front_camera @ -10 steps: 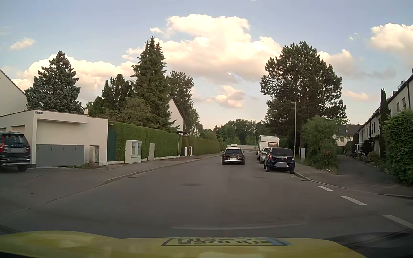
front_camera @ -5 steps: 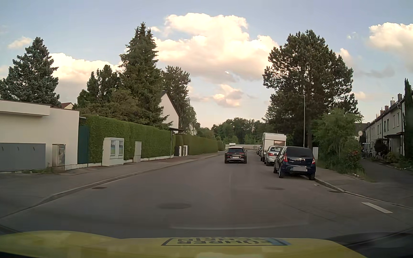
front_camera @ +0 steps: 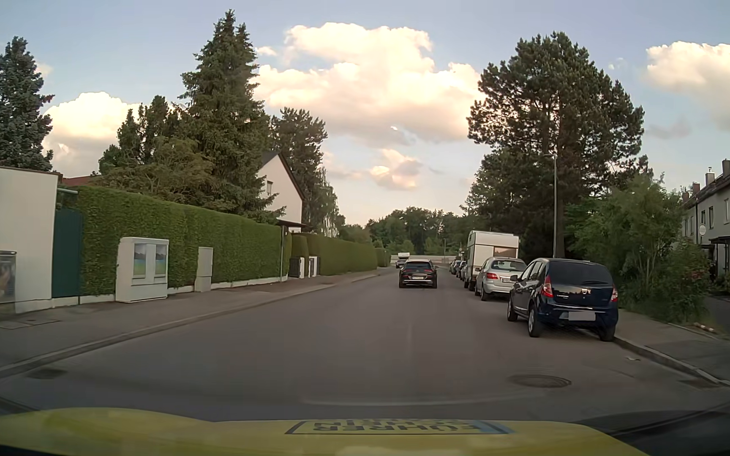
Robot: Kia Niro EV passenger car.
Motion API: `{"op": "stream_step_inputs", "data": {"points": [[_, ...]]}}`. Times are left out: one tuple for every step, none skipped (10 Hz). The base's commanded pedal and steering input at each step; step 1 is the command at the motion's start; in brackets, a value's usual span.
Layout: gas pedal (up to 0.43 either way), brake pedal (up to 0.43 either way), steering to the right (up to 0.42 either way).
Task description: Follow the waypoints while adhering to traffic rules and regulations
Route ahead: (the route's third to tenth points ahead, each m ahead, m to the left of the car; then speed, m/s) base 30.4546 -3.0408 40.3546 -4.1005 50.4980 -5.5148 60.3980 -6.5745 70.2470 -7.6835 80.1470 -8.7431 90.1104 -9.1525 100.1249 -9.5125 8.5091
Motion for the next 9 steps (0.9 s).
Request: {"op": "stream_step_inputs", "data": {"points": [[0.079, 0.0, 0.025], [0.079, 0.0, 0.025], [0.087, 0.0, 0.025], [0.087, 0.0, 0.025], [0.087, 0.0, 0.025], [0.087, 0.0, 0.025], [0.087, 0.0, 0.025], [0.087, 0.0, 0.025], [0.087, 0.0, 0.025]]}}
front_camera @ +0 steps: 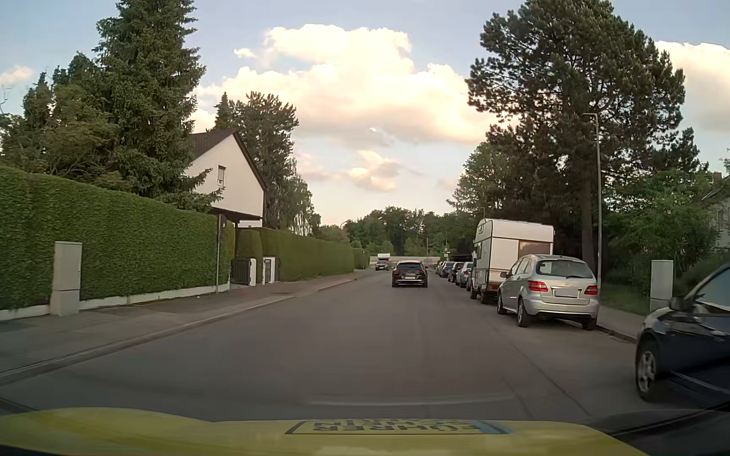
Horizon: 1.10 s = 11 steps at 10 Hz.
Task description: Follow the waypoints while adhering to traffic rules and regulations
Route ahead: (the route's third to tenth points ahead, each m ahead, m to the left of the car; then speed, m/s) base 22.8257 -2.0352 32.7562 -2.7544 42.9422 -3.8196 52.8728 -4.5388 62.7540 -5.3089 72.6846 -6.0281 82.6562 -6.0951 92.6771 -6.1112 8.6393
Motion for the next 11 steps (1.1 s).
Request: {"op": "stream_step_inputs", "data": {"points": [[0.087, 0.0, 0.025], [0.087, 0.0, 0.025], [0.087, 0.0, 0.025], [0.087, 0.0, 0.025], [0.087, 0.0, 0.025], [0.087, 0.0, 0.025], [0.087, 0.0, 0.025], [0.087, 0.0, 0.025], [0.087, 0.0, 0.025], [0.087, 0.0, 0.024], [0.087, 0.0, 0.024]]}}
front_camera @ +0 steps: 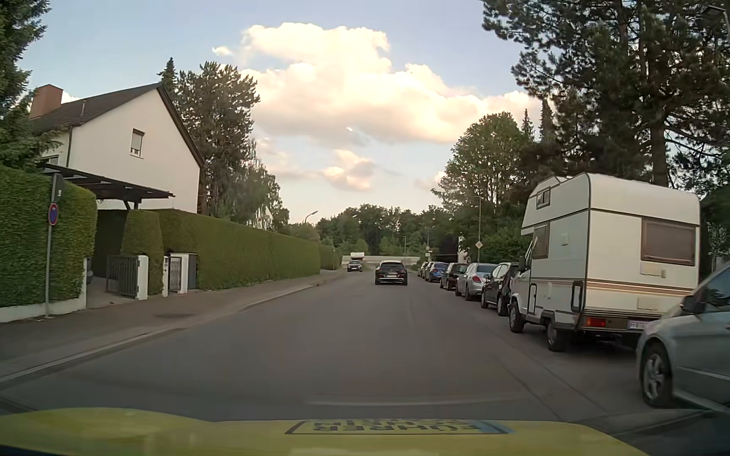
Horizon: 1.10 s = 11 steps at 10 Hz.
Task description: Follow the waypoints while adhering to traffic rules and regulations
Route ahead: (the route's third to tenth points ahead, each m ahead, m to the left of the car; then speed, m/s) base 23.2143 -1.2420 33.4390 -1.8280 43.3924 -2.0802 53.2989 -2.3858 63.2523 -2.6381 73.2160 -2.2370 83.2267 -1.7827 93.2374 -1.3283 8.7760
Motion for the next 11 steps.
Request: {"op": "stream_step_inputs", "data": {"points": [[0.087, 0.0, 0.024], [0.087, 0.0, 0.024], [0.087, 0.0, 0.024], [0.087, 0.0, 0.022], [0.087, 0.0, 0.016], [0.087, 0.0, 0.013], [0.087, 0.0, 0.01], [0.087, 0.0, 0.008], [0.087, 0.0, 0.007], [0.087, 0.0, 0.007], [0.087, 0.0, 0.006]]}}
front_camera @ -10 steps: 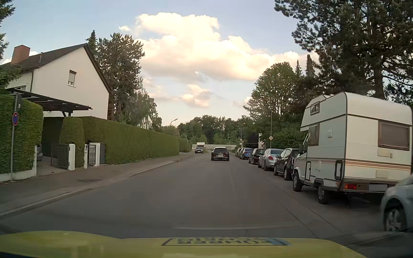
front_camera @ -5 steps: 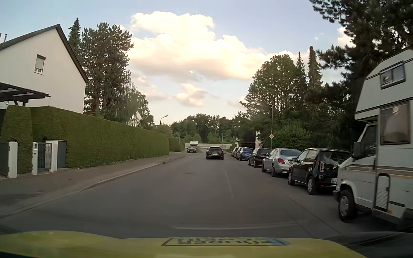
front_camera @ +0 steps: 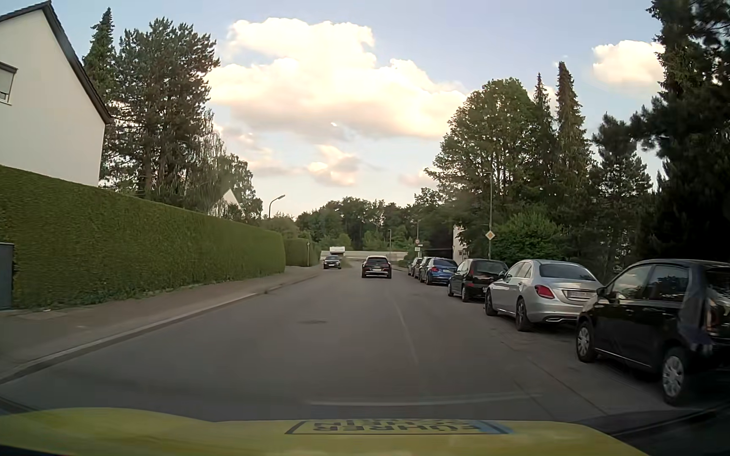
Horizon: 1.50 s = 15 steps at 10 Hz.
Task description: Follow the waypoints while adhering to traffic rules and regulations
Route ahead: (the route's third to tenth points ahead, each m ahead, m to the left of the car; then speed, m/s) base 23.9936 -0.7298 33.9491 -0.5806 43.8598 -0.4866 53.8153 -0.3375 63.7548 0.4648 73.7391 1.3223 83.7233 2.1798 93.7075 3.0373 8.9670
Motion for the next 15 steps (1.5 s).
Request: {"op": "stream_step_inputs", "data": {"points": [[0.087, 0.0, 0.005], [0.087, 0.0, 0.005], [0.087, 0.0, 0.005], [0.087, 0.0, 0.005], [0.087, 0.0, 0.005], [0.087, 0.0, 0.004], [0.087, 0.0, 0.0], [0.087, 0.0, -0.001], [0.087, 0.0, -0.001], [0.087, 0.0, -0.001], [0.087, 0.0, -0.001], [0.087, 0.0, -0.001], [0.087, 0.0, -0.001], [0.087, 0.0, 0.0], [0.087, 0.0, -0.001]]}}
